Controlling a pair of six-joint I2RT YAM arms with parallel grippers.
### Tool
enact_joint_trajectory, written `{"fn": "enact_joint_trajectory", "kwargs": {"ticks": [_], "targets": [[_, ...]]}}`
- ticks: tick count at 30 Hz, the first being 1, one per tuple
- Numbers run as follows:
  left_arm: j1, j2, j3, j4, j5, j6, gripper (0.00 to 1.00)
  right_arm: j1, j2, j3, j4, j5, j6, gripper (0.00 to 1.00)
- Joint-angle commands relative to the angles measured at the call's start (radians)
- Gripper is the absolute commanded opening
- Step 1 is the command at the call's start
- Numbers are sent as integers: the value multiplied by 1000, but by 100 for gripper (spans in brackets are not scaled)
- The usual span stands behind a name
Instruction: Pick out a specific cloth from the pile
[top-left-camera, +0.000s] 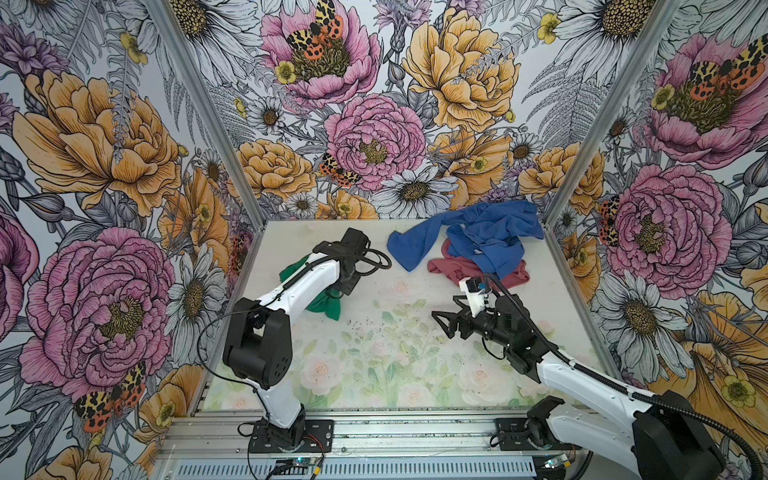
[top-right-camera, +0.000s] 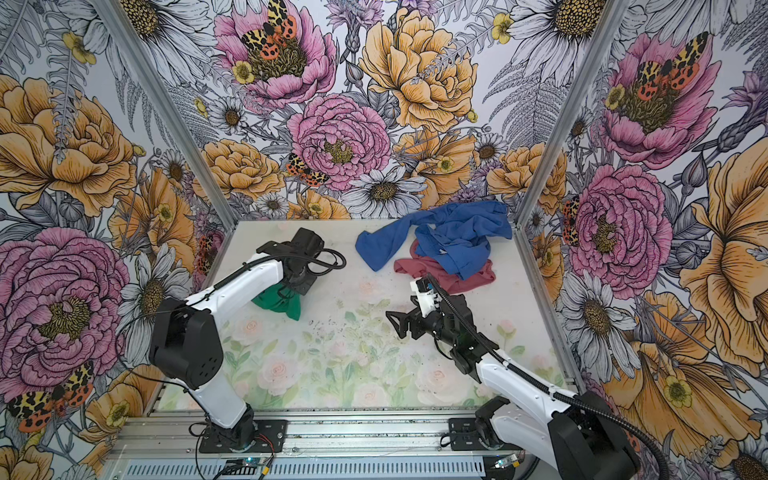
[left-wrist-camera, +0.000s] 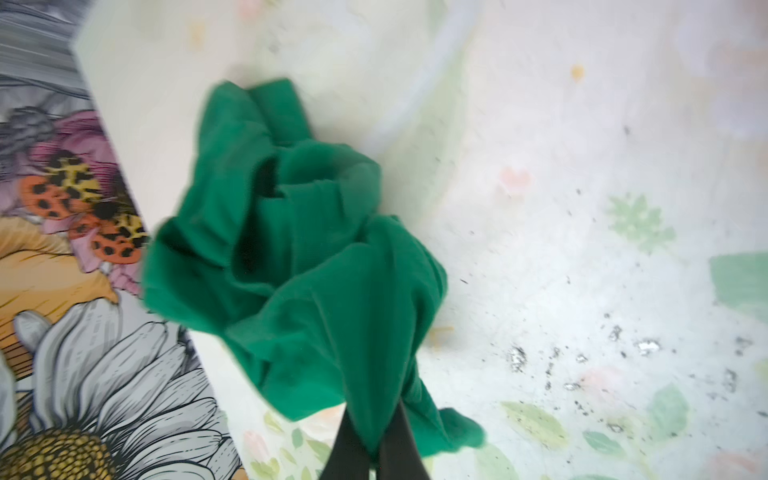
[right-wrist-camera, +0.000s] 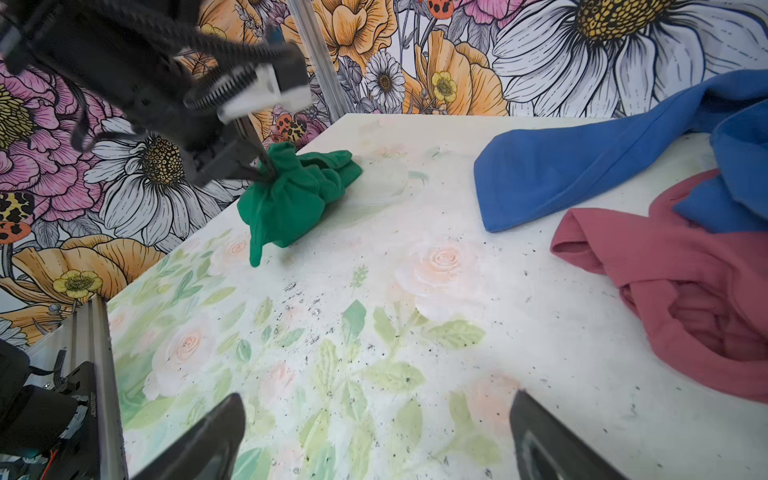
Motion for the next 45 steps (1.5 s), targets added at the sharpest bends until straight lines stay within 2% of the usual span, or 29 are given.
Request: {"fn": "enact_joint_trajectory", "kwargs": {"ticks": [1, 4, 8, 10, 13, 22, 25, 27, 29, 34, 36, 38, 41, 45], "targets": [[82, -38, 64, 24, -68, 20, 0, 4, 4, 28, 7, 18, -13, 99], [180, -7, 98, 47, -37, 28, 0, 3, 10, 30, 8, 15, -13, 99], [279, 110, 109, 72, 37, -2, 0, 3, 13, 32, 8, 15, -14, 99], [298, 187, 104, 101, 45, -13, 0, 4, 13, 29, 7, 18, -14, 99], [330, 223, 65, 194, 0, -34, 0, 3, 16, 26, 6, 21, -14, 99], [372, 330, 61, 233, 164, -63, 0, 3, 43, 35, 12, 16, -15, 99], [363, 315, 50, 246, 170, -63, 12, 3, 35, 33, -1, 26, -21, 99], [352, 248, 20, 282, 178, -72, 19, 4, 24, 31, -9, 36, -24, 99], [347, 173, -10, 307, 183, -90, 43, 3, 16, 29, -14, 43, -25, 99], [323, 6, -81, 320, 146, -121, 76, 4, 15, 31, -10, 32, -21, 99], [325, -43, -124, 319, 181, -159, 92, 3, 15, 32, -9, 29, -22, 99], [334, -67, -160, 317, 281, -182, 98, 3, 12, 30, -9, 26, -19, 99], [349, -54, -195, 316, 345, -192, 99, 4, 12, 33, -6, 21, -17, 99], [371, 33, -175, 292, 410, -209, 99, 3, 7, 32, -10, 17, -17, 99]]}}
